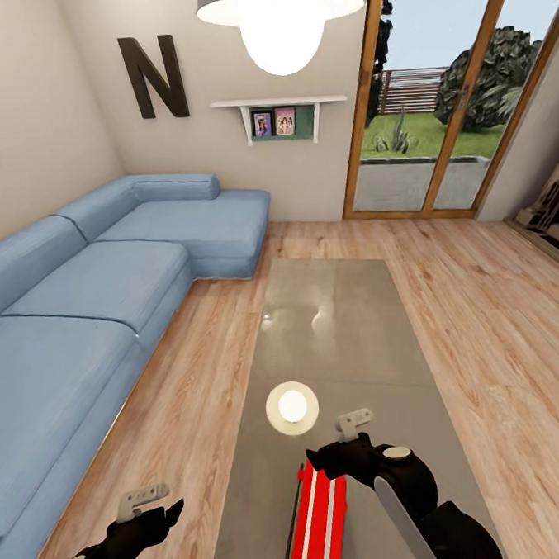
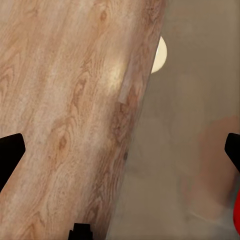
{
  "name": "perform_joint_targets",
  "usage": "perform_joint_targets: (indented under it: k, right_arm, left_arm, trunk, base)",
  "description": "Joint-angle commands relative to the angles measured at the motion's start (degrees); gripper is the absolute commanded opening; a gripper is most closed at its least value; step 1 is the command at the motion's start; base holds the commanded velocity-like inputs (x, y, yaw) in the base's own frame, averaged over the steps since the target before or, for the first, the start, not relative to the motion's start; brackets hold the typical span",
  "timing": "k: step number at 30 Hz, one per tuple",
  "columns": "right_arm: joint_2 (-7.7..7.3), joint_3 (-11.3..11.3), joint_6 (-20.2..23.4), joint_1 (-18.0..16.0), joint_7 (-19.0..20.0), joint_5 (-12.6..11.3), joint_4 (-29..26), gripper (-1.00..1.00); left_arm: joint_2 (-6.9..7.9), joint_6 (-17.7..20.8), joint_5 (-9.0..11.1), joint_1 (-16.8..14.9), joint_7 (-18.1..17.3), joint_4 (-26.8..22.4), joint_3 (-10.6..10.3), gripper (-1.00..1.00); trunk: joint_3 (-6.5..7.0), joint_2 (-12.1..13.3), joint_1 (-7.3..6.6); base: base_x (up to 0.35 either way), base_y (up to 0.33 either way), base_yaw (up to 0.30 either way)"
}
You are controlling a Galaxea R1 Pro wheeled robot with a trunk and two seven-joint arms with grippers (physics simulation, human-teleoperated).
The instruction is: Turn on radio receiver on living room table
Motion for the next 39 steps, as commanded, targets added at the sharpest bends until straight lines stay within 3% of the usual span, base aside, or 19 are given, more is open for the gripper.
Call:
perform_joint_targets:
  k: [1, 39]
  right_arm:
    - [0.01, 0.0, 0.0, 0.0, 0.0, 0.0, 0.0, 1.00]
    - [0.14, 0.0, 0.3, 0.0, 0.0, 0.0, 0.0, 1.00]
  left_arm:
    - [0.01, 0.0, 0.0, 0.0, 0.0, 0.0, 0.0, 1.00]
    - [0.03, 1.1, 0.0, 0.0, -0.1, 0.0, 0.0, 1.00]
  trunk:
    - [0.00, 0.0, 0.00]
    - [0.00, 0.0, 0.00]
  base:
    - [0.000, 0.000, 0.000]
    - [0.025, 0.042, -0.015]
